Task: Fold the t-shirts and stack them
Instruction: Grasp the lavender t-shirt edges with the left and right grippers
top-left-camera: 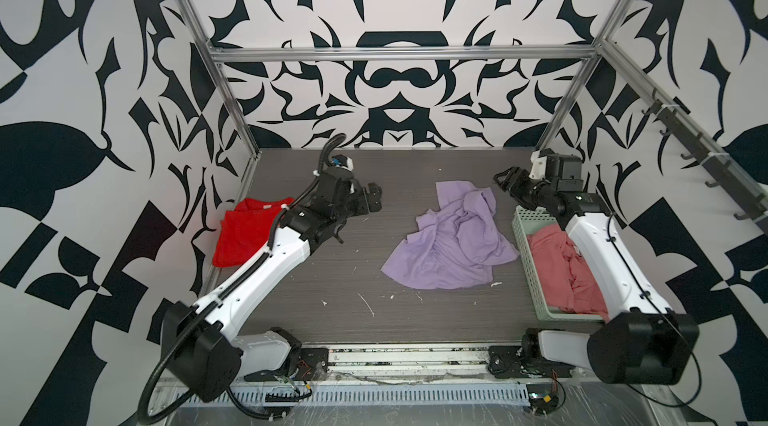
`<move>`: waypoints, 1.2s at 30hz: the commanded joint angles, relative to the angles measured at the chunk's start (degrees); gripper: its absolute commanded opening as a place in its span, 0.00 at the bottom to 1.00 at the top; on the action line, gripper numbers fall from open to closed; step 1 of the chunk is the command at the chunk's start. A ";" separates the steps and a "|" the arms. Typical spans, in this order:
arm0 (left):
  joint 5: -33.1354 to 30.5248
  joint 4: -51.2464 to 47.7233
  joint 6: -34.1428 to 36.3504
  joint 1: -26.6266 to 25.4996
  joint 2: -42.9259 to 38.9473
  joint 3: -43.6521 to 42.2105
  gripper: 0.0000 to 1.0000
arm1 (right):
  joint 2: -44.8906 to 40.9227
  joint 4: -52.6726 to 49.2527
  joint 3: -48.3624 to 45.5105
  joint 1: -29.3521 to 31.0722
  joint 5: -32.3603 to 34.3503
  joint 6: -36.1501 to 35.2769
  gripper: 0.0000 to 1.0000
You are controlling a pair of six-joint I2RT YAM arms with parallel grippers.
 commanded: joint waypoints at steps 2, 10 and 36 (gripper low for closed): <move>-1.24 -10.94 2.90 -5.81 5.16 1.24 0.99 | -3.39 -7.03 -3.50 0.04 4.28 -2.39 0.71; 0.19 -10.61 0.84 -12.26 13.60 -3.99 0.99 | -13.64 -6.06 -21.89 2.14 3.52 5.15 0.73; 5.56 -1.27 -3.09 -14.30 23.48 -11.33 0.55 | -18.11 14.24 -51.03 14.77 12.70 22.39 0.55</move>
